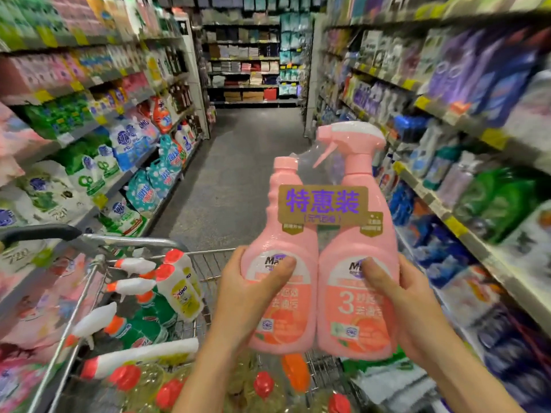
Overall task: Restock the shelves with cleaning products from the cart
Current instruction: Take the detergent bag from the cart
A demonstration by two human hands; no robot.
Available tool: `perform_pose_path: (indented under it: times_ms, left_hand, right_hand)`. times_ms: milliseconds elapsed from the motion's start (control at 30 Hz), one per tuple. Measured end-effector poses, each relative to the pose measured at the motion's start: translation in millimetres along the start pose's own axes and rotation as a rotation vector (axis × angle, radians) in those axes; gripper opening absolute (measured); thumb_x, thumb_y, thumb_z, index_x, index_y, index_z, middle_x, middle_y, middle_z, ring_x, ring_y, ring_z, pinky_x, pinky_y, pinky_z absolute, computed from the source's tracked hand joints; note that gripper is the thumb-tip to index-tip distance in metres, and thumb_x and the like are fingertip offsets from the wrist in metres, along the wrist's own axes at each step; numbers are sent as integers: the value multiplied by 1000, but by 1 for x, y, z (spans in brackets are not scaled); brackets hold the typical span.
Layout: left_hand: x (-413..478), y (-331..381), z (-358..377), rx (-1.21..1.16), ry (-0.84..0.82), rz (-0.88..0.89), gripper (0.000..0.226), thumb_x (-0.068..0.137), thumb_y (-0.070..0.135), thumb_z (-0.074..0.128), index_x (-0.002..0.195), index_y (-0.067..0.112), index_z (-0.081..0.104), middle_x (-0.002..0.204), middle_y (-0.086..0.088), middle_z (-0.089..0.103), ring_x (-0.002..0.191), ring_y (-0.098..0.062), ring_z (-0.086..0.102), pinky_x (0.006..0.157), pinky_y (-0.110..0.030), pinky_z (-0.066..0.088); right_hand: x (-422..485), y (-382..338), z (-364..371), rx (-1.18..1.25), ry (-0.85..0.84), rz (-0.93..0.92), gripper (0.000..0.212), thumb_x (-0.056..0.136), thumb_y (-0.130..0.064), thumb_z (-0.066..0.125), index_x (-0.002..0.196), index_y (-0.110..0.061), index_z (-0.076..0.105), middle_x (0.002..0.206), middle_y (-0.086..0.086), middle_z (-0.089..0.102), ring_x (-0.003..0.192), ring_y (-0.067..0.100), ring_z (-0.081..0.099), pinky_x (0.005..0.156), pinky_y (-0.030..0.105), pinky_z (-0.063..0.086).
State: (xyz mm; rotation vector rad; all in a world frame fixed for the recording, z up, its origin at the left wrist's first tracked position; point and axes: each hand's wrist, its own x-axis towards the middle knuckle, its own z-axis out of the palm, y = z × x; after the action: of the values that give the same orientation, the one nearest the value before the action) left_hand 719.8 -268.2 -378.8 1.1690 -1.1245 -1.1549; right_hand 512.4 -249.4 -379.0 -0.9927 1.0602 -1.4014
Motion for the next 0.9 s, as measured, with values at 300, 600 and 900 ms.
perform_pose_path:
  times_ms: [300, 600, 900]
  left_hand:
    - [-45, 11, 64, -116, -322, -12, 53, 54, 69, 65, 89, 28, 69, 80, -2, 74, 70, -16, 70, 63, -33, 53]
    - [-155, 40, 166, -25, -566, 110, 40, 70, 59, 55, 86, 25, 70, 75, 12, 73, 69, 0, 68, 60, -17, 52]
    - [-299, 35, 260, -14, -891, 158, 39, 77, 64, 59, 81, 27, 70, 74, 3, 73, 69, -8, 67, 65, -29, 54]
  right_hand:
    - [-116, -34, -48, 64, 354, -116, 41, 62, -34, 83, 100, -24, 70, 96, 17, 73, 80, 36, 72, 62, 40, 56]
    - [-270, -79, -106, 59, 660, -305, 42, 61, -34, 84, 101, -27, 71, 99, 16, 73, 80, 31, 73, 59, 34, 56]
    - [-442, -105, -162, -15, 958, -374, 37, 66, -25, 87, 100, -27, 70, 99, 17, 73, 84, 34, 72, 61, 36, 57]
